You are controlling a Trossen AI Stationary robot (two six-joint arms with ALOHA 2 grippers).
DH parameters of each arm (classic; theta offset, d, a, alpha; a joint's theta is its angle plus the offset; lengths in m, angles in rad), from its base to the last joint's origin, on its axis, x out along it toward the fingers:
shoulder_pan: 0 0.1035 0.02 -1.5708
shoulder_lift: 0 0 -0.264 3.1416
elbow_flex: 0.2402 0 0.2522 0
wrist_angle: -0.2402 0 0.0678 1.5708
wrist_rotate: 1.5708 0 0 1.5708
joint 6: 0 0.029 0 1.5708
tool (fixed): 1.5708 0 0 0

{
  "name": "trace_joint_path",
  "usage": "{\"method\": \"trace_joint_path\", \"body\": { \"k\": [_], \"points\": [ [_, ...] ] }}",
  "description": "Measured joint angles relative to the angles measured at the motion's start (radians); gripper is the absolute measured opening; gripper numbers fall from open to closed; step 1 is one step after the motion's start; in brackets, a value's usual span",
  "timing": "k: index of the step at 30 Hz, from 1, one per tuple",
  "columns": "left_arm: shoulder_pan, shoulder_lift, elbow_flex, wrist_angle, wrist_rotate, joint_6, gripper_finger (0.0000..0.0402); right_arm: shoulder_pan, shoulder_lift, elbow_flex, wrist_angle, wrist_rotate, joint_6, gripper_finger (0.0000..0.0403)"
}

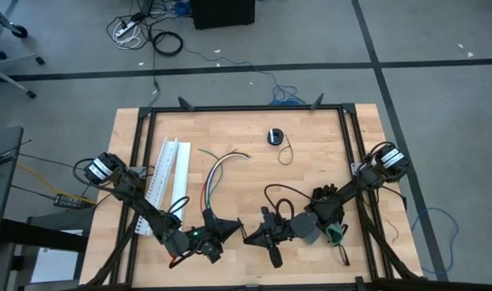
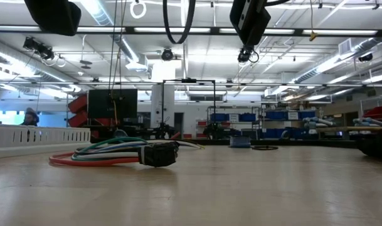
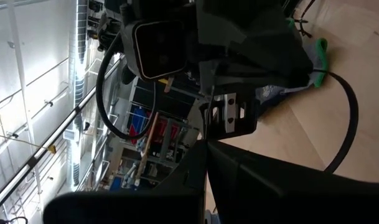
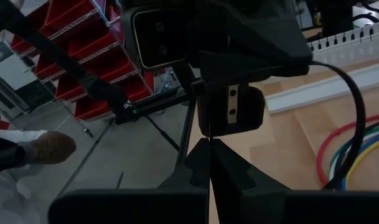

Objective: Ziptie cables
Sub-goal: Wrap the cables together using a ziptie

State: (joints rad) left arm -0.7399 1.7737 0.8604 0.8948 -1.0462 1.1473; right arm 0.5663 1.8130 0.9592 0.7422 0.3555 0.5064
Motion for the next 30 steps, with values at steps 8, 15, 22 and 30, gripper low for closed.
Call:
{"method": "trace_joint_path", "body": {
  "k": [8, 15, 22, 30],
  "points": [
    [-0.002, 0.000, 0.000, 0.000, -0.004, 0.000, 0.0000, -0.005, 0.000, 0.000, -0.001, 0.016, 0.018, 0.0000],
    [-0.002, 0.000, 0.000, 0.000, -0.003, 0.014, 0.0000, -0.013, 0.000, 0.000, 0.003, -0.007, 0.076, 0.0000],
    [-0.002, 0.000, 0.000, 0.000, -0.003, 0.070, 0.0000, -0.010, 0.000, 0.000, 0.003, -0.016, 0.150, 0.0000],
    [-0.002, 0.000, 0.000, 0.000, 0.001, 0.095, 0.0000, -0.012, 0.000, 0.000, 0.003, -0.019, 0.234, 0.0000]
  ]
}}
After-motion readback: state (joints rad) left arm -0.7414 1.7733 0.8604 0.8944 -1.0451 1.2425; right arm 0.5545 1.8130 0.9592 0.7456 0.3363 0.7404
